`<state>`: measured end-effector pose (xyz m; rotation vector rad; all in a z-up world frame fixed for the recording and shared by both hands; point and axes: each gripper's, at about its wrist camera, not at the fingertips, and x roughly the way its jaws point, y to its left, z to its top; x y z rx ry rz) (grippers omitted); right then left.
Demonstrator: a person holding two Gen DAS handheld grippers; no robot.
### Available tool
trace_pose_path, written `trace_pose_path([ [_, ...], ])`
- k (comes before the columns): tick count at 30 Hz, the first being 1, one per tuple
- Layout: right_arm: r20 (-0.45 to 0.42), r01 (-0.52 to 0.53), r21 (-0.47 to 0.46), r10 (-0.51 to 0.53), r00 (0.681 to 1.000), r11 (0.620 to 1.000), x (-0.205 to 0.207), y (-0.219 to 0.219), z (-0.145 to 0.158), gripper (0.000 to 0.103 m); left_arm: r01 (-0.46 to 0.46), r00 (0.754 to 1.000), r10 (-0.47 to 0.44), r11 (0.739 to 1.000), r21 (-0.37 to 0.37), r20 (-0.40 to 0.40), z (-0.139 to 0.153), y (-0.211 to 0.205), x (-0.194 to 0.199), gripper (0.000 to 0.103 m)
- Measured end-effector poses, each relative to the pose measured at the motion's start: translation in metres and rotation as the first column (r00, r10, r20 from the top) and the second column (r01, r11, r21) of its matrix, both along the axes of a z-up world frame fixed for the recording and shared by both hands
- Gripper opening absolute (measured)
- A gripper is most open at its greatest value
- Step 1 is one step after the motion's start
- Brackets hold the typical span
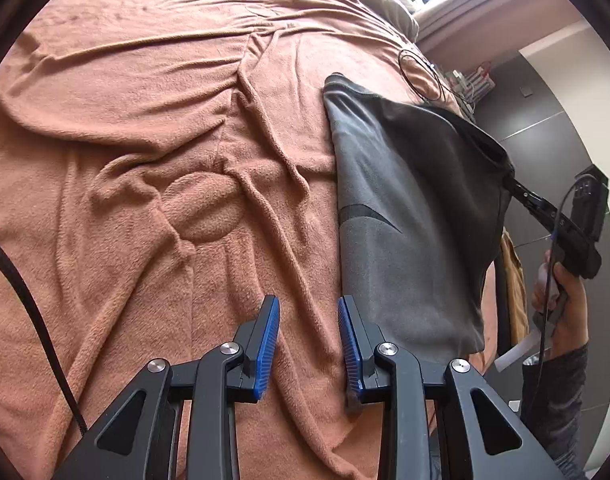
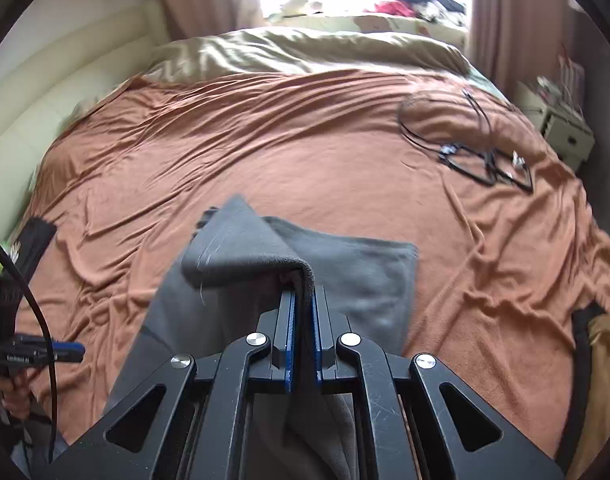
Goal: Fold small clothes
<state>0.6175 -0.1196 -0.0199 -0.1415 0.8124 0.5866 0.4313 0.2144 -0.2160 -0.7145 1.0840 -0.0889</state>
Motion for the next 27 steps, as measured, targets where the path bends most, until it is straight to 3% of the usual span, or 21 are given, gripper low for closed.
trace_pose_path([
  [9,-0.137,0.119,0.098,-0.105,0.985,0.988,0.051,-0.021,-0.042,0.004,0.020,0.999,-0.020,1.000,0.011,-0.030,-0.010,-0.007,0.017,0.032],
  [14,-0.166,0.181,0.104,-0.162,0.973,0.978,0.069,-0.027,-0.049,0.005,0.030,0.999,-0.029,0.999,0.018,-0.041,-0.013,-0.010,0.023,0.032],
  [17,-0.206,0.171,0.164,-0.136,0.969,0.971,0.071,-0.029,-0.049,0.005,0.034,0.998,-0.033,0.999,0.020,-0.045,-0.014,-0.012,0.028,0.032],
  [19,-0.210,0.172,0.159,-0.137,0.968,0.972,0.075,-0.027,-0.048,0.009,0.037,0.998,-0.036,0.999,0.023,-0.048,-0.015,-0.013,0.032,0.032],
  [23,-0.238,0.176,0.154,-0.137,0.962,0.972,0.088,-0.026,-0.054,0.036,0.045,0.998,-0.044,0.999,0.024,-0.051,-0.016,-0.018,0.041,0.032],
  [27,-0.223,0.164,0.141,-0.130,0.966,0.976,0.100,-0.019,-0.058,0.037,0.063,0.997,-0.062,0.998,0.028,-0.054,-0.019,-0.024,0.048,0.032],
])
